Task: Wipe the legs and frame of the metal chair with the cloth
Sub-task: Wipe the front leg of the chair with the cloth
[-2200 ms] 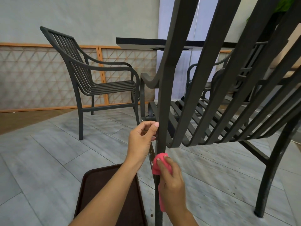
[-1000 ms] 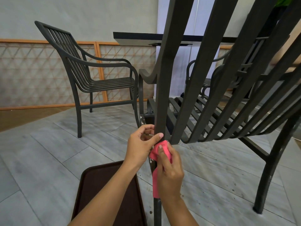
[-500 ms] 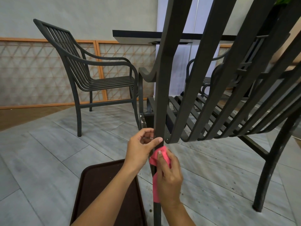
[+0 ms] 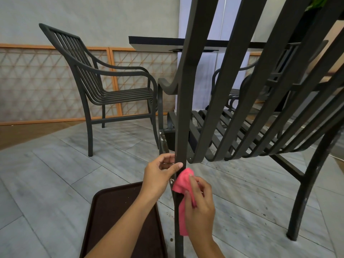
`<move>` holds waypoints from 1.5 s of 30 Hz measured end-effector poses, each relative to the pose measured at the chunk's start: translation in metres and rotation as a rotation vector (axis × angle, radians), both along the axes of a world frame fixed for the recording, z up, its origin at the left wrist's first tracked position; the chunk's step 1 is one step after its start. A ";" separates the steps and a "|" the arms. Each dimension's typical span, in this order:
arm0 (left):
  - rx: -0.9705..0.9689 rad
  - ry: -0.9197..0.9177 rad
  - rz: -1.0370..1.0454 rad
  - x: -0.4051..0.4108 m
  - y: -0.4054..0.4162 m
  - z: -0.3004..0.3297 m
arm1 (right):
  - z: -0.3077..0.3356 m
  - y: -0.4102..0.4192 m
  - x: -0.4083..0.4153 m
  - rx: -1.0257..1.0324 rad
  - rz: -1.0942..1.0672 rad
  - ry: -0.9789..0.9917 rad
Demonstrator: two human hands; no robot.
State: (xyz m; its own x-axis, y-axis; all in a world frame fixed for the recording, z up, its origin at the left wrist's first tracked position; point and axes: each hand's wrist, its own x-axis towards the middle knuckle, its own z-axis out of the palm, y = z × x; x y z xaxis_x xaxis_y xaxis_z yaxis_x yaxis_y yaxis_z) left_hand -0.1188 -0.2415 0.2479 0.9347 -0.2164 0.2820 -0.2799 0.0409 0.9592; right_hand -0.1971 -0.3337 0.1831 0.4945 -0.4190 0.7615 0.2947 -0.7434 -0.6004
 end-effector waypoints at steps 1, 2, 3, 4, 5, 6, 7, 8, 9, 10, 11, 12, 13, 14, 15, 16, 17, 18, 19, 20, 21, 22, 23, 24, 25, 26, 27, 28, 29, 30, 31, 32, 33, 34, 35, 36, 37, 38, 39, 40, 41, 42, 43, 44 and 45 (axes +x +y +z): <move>-0.003 0.002 -0.003 -0.001 0.001 -0.002 | 0.001 -0.001 -0.002 0.049 -0.008 -0.014; -0.002 0.004 -0.003 -0.002 0.001 -0.004 | 0.003 -0.002 -0.002 0.103 -0.007 -0.024; -0.004 0.009 0.001 -0.002 0.001 -0.006 | 0.006 -0.002 -0.002 0.159 0.003 -0.030; -0.011 0.013 0.006 -0.002 0.000 -0.008 | 0.009 -0.002 0.000 0.213 0.021 -0.029; -0.023 0.019 0.011 -0.002 0.000 -0.010 | 0.012 -0.002 0.003 0.258 0.044 -0.020; -0.031 0.026 0.013 -0.002 0.000 -0.011 | 0.014 0.000 0.005 0.291 0.071 -0.006; -0.033 0.031 0.012 -0.001 0.000 -0.011 | 0.014 0.002 0.008 0.315 0.103 0.010; -0.027 0.031 0.011 -0.001 0.000 -0.012 | 0.014 0.004 0.009 0.333 0.133 0.022; -0.020 0.030 0.010 0.000 0.001 -0.012 | 0.014 0.006 0.011 0.346 0.154 0.027; -0.016 0.030 0.011 0.000 0.001 -0.012 | 0.013 0.007 0.012 0.354 0.163 0.024; -0.014 0.028 0.014 0.001 0.001 -0.012 | 0.011 0.007 0.012 0.355 0.166 0.019; -0.010 0.025 0.018 0.001 0.002 -0.013 | 0.010 0.008 0.013 0.354 0.166 0.015; -0.007 0.019 0.021 0.000 0.001 -0.013 | 0.009 0.007 0.014 0.352 0.167 0.011; -0.008 0.015 0.020 0.000 0.001 -0.013 | 0.008 0.007 0.015 0.347 0.167 0.005; -0.011 0.012 0.017 0.000 0.001 -0.013 | 0.006 0.007 0.016 0.337 0.163 -0.001; -0.014 0.010 0.014 0.000 0.001 -0.014 | 0.004 0.008 0.016 0.324 0.156 -0.005; -0.018 0.010 0.013 0.000 0.001 -0.014 | 0.003 0.008 0.017 0.312 0.150 -0.007; -0.020 0.010 0.010 0.000 0.001 -0.014 | 0.001 0.009 0.017 0.304 0.145 -0.008; -0.021 0.010 0.006 0.000 0.001 -0.014 | -0.001 0.009 0.017 0.295 0.136 -0.011; -0.024 0.009 0.000 0.000 0.001 -0.014 | -0.003 0.009 0.016 0.284 0.126 -0.014; -0.031 0.010 -0.005 0.000 0.001 -0.014 | -0.006 0.009 0.016 0.275 0.116 -0.015; -0.038 0.013 -0.008 0.000 0.001 -0.015 | -0.008 0.009 0.015 0.268 0.110 -0.017; -0.045 0.015 -0.010 0.000 0.001 -0.015 | -0.010 0.010 0.015 0.260 0.107 -0.020; -0.049 0.014 -0.009 0.000 0.000 -0.016 | -0.013 0.010 0.014 0.250 0.104 -0.022; -0.050 0.011 -0.008 0.001 0.000 -0.016 | -0.016 0.010 0.014 0.240 0.099 -0.024; -0.050 0.008 -0.007 0.001 0.000 -0.017 | -0.019 0.009 0.014 0.231 0.095 -0.024; -0.050 0.006 -0.003 0.001 -0.001 -0.018 | -0.022 0.009 0.014 0.225 0.092 -0.021; -0.052 0.006 0.001 0.001 -0.001 -0.018 | -0.025 0.009 0.014 0.224 0.091 -0.013; -0.054 0.007 0.006 0.001 -0.001 -0.019 | -0.027 0.008 0.014 0.225 0.089 -0.005; -0.054 0.010 0.010 0.002 -0.001 -0.020 | -0.029 0.009 0.013 0.222 0.084 -0.001; -0.055 0.014 0.013 0.002 -0.001 -0.020 | -0.031 0.009 0.012 0.218 0.078 -0.001; -0.057 0.017 0.015 0.002 -0.001 -0.020 | -0.033 0.009 0.011 0.215 0.076 -0.003; -0.058 0.019 0.016 0.002 -0.001 -0.021 | -0.034 0.009 0.010 0.217 0.081 -0.002; -0.058 0.021 0.019 0.002 -0.002 -0.021 | -0.036 0.009 0.008 0.224 0.088 0.007; -0.057 0.024 0.023 0.002 -0.002 -0.021 | -0.037 0.009 0.007 0.232 0.096 0.023; -0.056 0.027 0.027 0.003 -0.002 -0.021 | -0.038 0.009 0.006 0.240 0.103 0.039; -0.055 0.030 0.029 0.003 -0.002 -0.021 | -0.039 0.009 0.005 0.249 0.109 0.054; -0.055 0.033 0.028 0.003 -0.002 -0.021 | -0.040 0.009 0.004 0.258 0.115 0.068; -0.056 0.035 0.026 0.003 -0.002 -0.021 | -0.039 0.009 0.003 0.268 0.122 0.081; -0.056 0.035 0.024 0.003 -0.002 -0.020 | -0.039 0.008 0.003 0.270 0.127 0.092; -0.057 0.032 0.023 0.002 -0.002 -0.020 | -0.039 0.007 0.002 0.258 0.132 0.097; -0.059 0.029 0.021 0.002 -0.002 -0.020 | -0.040 0.005 0.001 0.236 0.129 0.097; -0.060 0.025 0.019 0.001 -0.002 -0.019 | -0.041 0.004 0.000 0.217 0.122 0.095; -0.057 0.022 0.017 0.000 -0.002 -0.019 | -0.042 0.002 -0.001 0.198 0.107 0.091; -0.051 0.019 0.018 0.000 -0.002 -0.019 | -0.043 0.001 -0.002 0.176 0.091 0.088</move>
State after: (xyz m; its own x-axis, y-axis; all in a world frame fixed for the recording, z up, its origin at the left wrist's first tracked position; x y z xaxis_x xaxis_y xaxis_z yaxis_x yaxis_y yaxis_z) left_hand -0.1192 -0.2433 0.2292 0.9437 -0.1851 0.2741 -0.2625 0.0849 0.9612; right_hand -0.1995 -0.3324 0.1397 0.5978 -0.4920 0.6329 0.2964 -0.5979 -0.7448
